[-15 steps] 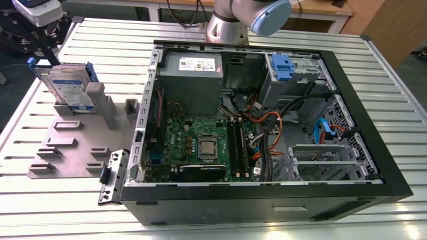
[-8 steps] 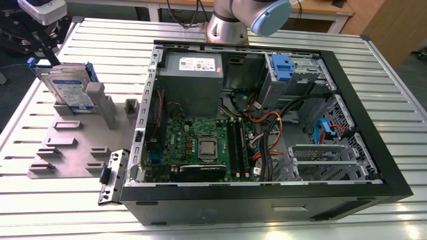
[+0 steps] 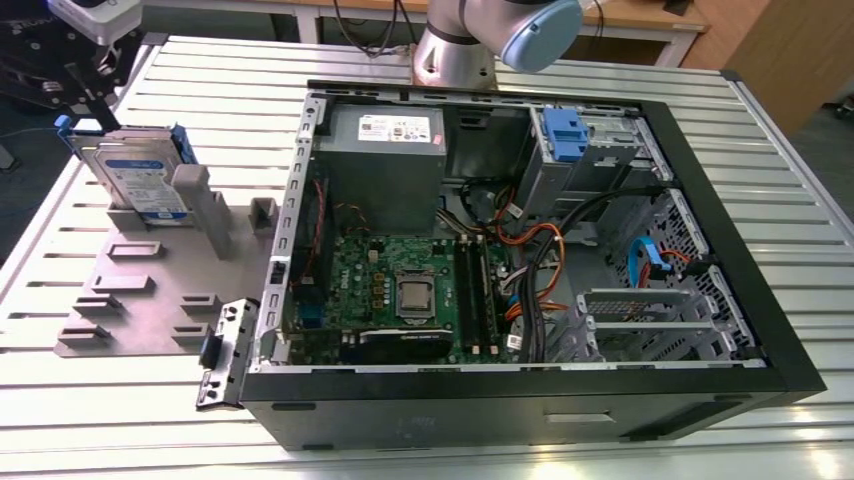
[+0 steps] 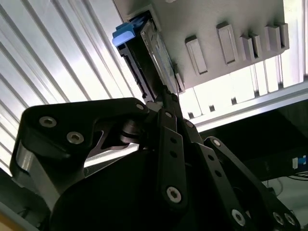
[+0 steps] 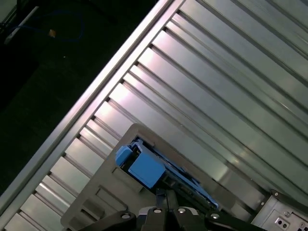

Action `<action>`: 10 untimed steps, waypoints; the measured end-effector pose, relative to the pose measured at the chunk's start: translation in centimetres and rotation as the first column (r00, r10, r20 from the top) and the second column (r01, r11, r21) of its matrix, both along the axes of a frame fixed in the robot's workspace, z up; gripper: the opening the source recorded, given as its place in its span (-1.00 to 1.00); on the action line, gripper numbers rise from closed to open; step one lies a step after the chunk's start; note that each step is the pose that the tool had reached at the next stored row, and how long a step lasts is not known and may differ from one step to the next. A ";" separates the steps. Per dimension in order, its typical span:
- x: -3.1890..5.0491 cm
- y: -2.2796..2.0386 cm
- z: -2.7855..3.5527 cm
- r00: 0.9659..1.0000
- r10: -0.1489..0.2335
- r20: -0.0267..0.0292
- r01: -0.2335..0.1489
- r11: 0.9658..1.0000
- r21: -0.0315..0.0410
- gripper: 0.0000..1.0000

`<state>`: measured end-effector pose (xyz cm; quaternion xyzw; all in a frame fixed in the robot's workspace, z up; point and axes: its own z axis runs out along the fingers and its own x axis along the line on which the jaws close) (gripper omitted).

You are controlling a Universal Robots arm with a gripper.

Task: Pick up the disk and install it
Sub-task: 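Pick up the disk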

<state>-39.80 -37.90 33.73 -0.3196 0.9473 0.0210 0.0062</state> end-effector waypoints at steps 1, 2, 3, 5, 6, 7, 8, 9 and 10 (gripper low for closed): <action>0.00 0.00 0.00 1.000 0.009 0.000 -0.009 1.000 0.000 -0.79; 0.00 0.00 0.00 1.000 0.016 0.000 -0.016 1.000 0.000 -0.79; 0.00 0.00 0.00 1.000 0.022 0.000 -0.022 1.000 0.000 -0.79; 0.00 0.00 0.00 1.000 0.028 0.000 -0.028 1.000 0.000 -0.79; 0.00 0.00 0.00 1.000 0.029 0.000 -0.029 1.000 0.000 -0.79; 0.00 0.00 0.00 1.000 0.029 0.000 -0.029 1.000 0.000 -0.79; 0.00 0.00 0.00 1.000 0.029 0.000 -0.029 1.000 0.000 -0.79; 0.00 0.00 0.00 1.000 0.029 0.000 -0.029 1.000 0.000 -0.79; 0.00 0.00 0.01 1.000 0.029 0.000 -0.029 1.000 0.000 -0.79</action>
